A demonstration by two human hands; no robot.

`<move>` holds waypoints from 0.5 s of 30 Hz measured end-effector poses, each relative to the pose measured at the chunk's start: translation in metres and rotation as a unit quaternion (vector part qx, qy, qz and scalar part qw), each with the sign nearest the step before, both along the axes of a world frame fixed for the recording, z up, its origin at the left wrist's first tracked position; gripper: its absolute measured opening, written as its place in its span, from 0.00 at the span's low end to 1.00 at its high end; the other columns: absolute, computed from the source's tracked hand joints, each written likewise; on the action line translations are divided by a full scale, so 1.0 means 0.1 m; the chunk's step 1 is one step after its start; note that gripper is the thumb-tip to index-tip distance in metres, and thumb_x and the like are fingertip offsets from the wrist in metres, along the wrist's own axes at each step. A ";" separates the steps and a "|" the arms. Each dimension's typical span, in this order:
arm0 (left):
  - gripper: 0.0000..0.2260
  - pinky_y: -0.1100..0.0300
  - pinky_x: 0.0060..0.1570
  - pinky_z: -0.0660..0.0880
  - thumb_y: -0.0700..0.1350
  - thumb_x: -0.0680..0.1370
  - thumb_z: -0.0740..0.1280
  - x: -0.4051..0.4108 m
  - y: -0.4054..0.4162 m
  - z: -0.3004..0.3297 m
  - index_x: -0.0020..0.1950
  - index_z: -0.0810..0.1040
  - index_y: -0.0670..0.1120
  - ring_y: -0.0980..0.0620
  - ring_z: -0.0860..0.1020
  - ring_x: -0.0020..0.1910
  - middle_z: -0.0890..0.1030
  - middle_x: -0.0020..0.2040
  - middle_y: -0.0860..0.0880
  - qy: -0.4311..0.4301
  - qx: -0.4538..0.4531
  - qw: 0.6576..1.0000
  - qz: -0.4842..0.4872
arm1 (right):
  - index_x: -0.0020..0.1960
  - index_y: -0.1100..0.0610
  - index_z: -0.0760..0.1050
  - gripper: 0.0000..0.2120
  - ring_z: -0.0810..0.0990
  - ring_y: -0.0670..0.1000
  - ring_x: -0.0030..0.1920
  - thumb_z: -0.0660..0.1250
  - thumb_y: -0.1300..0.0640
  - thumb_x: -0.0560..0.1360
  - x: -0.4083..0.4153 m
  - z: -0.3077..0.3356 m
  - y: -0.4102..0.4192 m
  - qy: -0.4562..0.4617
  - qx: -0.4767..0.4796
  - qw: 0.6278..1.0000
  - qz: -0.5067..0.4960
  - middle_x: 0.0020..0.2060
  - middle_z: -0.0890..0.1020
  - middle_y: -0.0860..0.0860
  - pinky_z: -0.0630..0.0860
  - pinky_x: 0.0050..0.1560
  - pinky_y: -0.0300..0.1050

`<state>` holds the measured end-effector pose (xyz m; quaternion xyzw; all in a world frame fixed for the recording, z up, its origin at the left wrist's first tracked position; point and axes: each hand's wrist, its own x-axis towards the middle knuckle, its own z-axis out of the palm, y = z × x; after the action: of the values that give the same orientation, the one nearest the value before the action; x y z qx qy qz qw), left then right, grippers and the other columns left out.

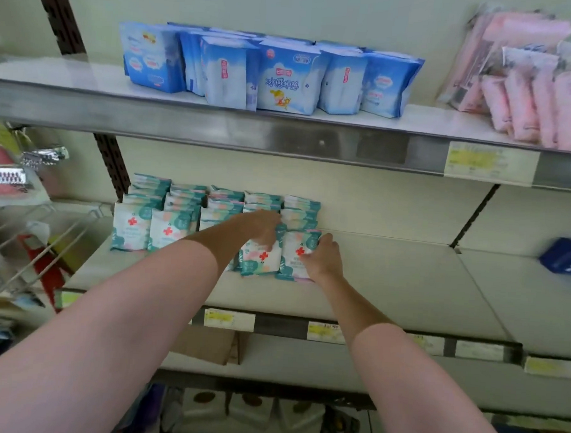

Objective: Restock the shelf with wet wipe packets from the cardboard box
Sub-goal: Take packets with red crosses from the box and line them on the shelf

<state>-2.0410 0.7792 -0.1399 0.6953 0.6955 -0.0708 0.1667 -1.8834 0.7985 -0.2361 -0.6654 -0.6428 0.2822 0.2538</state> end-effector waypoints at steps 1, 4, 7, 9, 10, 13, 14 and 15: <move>0.34 0.54 0.65 0.70 0.39 0.76 0.71 0.01 -0.04 0.00 0.79 0.58 0.43 0.43 0.69 0.71 0.64 0.76 0.44 0.005 -0.001 1.000 0.004 | 0.63 0.57 0.66 0.24 0.77 0.59 0.57 0.73 0.52 0.74 0.01 0.00 -0.01 -0.014 0.006 1.000 0.000 0.57 0.72 0.57 0.79 0.55 0.54; 0.36 0.57 0.59 0.73 0.36 0.75 0.70 0.02 -0.15 0.01 0.79 0.57 0.44 0.44 0.71 0.68 0.64 0.76 0.44 0.012 -0.006 1.000 0.019 | 0.65 0.58 0.65 0.24 0.76 0.60 0.58 0.71 0.53 0.75 0.06 0.01 -0.04 -0.030 0.029 0.999 0.019 0.58 0.72 0.59 0.78 0.57 0.55; 0.26 0.59 0.46 0.75 0.35 0.73 0.69 0.00 -0.29 0.04 0.71 0.71 0.43 0.47 0.76 0.54 0.74 0.66 0.45 0.017 0.000 1.000 0.025 | 0.68 0.59 0.67 0.22 0.77 0.59 0.59 0.68 0.54 0.78 0.05 0.03 -0.06 -0.042 0.033 0.996 0.065 0.59 0.73 0.59 0.76 0.59 0.54; 0.19 0.57 0.45 0.75 0.36 0.71 0.71 -0.03 -0.39 0.07 0.62 0.77 0.45 0.48 0.76 0.51 0.76 0.61 0.47 0.028 0.007 0.999 0.028 | 0.64 0.60 0.71 0.17 0.77 0.59 0.57 0.66 0.56 0.78 0.00 0.07 -0.11 -0.053 0.040 0.994 0.082 0.58 0.74 0.59 0.76 0.57 0.52; 0.18 0.56 0.47 0.77 0.36 0.71 0.71 -0.05 -0.43 0.07 0.61 0.78 0.45 0.47 0.77 0.52 0.76 0.61 0.48 0.030 0.007 0.999 0.030 | 0.60 0.61 0.73 0.14 0.78 0.59 0.56 0.66 0.57 0.77 -0.04 0.08 -0.13 -0.049 0.046 0.993 0.092 0.58 0.75 0.59 0.76 0.54 0.50; 0.15 0.58 0.47 0.77 0.38 0.72 0.71 -0.12 -0.54 0.10 0.58 0.80 0.44 0.48 0.76 0.47 0.78 0.56 0.47 0.043 0.002 0.998 0.044 | 0.51 0.59 0.72 0.07 0.78 0.58 0.53 0.67 0.59 0.76 -0.18 0.12 -0.21 -0.033 0.049 0.990 0.127 0.55 0.76 0.58 0.72 0.47 0.46; 0.12 0.58 0.47 0.77 0.39 0.72 0.71 -0.16 -0.58 0.11 0.56 0.80 0.44 0.48 0.76 0.46 0.79 0.55 0.46 0.049 0.003 0.998 0.048 | 0.52 0.59 0.72 0.07 0.77 0.58 0.53 0.67 0.59 0.76 -0.24 0.13 -0.24 -0.030 0.052 0.989 0.138 0.54 0.75 0.58 0.70 0.46 0.45; 0.13 0.57 0.48 0.78 0.41 0.72 0.72 -0.20 -0.61 0.12 0.56 0.81 0.43 0.48 0.77 0.47 0.79 0.54 0.45 0.051 0.009 0.997 0.055 | 0.53 0.60 0.72 0.07 0.77 0.58 0.52 0.67 0.59 0.77 -0.31 0.14 -0.27 -0.026 0.056 0.987 0.146 0.54 0.76 0.58 0.69 0.45 0.45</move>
<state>-2.0614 0.7178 -0.1274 0.6528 0.7410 -0.0910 0.1285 -1.9144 0.7719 -0.2218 -0.5561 -0.7545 0.2620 0.2299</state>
